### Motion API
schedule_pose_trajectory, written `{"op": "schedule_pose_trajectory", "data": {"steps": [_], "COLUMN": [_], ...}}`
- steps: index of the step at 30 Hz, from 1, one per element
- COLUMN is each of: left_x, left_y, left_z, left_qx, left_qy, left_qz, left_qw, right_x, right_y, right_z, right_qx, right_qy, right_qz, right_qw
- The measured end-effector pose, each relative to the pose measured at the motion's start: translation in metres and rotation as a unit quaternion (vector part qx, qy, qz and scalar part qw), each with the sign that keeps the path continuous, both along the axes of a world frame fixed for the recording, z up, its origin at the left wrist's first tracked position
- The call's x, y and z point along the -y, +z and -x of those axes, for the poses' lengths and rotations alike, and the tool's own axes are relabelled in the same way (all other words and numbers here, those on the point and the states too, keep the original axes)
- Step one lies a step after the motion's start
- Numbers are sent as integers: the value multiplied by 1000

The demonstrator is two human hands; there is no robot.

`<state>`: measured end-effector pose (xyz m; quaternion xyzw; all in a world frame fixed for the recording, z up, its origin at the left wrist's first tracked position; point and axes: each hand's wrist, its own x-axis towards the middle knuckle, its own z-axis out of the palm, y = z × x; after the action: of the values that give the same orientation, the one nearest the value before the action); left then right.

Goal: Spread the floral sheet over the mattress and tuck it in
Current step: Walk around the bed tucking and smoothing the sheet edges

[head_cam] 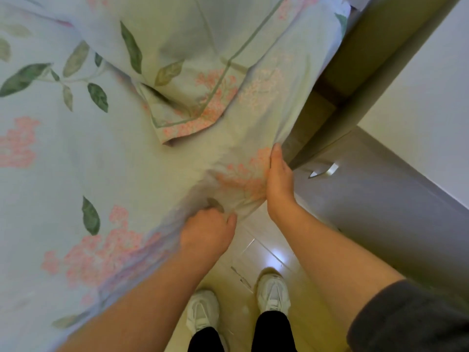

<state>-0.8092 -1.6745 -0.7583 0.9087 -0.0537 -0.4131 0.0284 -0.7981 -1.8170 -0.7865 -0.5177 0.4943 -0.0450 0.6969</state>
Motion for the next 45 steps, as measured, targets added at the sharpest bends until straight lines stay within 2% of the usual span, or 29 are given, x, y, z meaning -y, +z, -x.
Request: {"op": "schedule_pose_trajectory", "data": {"steps": [1, 2, 3, 4, 5, 6, 7, 8, 10, 13, 15, 20, 24, 29, 31, 33, 36, 38, 41, 43, 45], "left_x": [-2, -1, 2, 7, 10, 14, 16, 18, 22, 29, 32, 31, 26, 12, 12, 12, 15, 21, 37, 52, 72], "left_y": [-2, -2, -2, -1, -3, -4, -6, -6, -9, -20, -24, -27, -35, -41, -30, -13, 17, 36, 63, 73, 77], "left_z": [3, 6, 8, 11, 11, 10, 8, 7, 9, 26, 34, 40, 50, 37, 32, 26, 5, -16, -44, -60, -79], "left_qx": [-68, -148, -223, -246, -219, -171, -123, -84, -39, -51, -73, -114, -160, -160, -218, -292, -329, -303, -233, -172, -92], "left_qy": [184, 383, 546, 652, 717, 750, 766, 773, 746, 678, 651, 627, 622, 627, 629, 596, 519, 442, 318, 248, 196], "left_qz": [52, 129, 213, 292, 344, 370, 380, 374, 341, 286, 265, 226, 203, 212, 214, 201, 199, 217, 242, 260, 285], "left_qw": [979, 903, 779, 655, 565, 521, 503, 506, 571, 675, 707, 737, 739, 733, 715, 720, 763, 816, 887, 917, 934], "right_x": [-1, -2, -4, -4, -4, -3, -2, -2, 0, 4, 6, 2, 2, -6, -6, -5, 9, 27, 67, 99, 139], "right_y": [1, 0, 0, 0, 2, 1, 2, 2, 3, -6, -11, -16, -25, -26, -21, -10, 24, 52, 94, 110, 116], "right_z": [3, 7, 10, 11, 11, 11, 9, 7, 5, 4, 4, 10, 20, 14, 2, -12, -45, -73, -111, -129, -148], "right_qx": [1, -2, -3, 0, 6, 10, 8, 0, -17, -42, -55, -95, -151, -201, -220, -240, -222, -195, -158, -176, -212], "right_qy": [15, 37, 58, 71, 82, 91, 102, 115, 115, 92, 85, 66, 81, 134, 156, 140, 106, 90, 76, 109, 137], "right_qz": [14, 33, 52, 67, 79, 89, 99, 110, 136, 171, 182, 196, 202, 209, 169, 118, 105, 138, 184, 207, 217], "right_qw": [1000, 999, 997, 995, 994, 992, 990, 987, 984, 980, 978, 974, 964, 948, 948, 953, 964, 967, 967, 956, 943]}}
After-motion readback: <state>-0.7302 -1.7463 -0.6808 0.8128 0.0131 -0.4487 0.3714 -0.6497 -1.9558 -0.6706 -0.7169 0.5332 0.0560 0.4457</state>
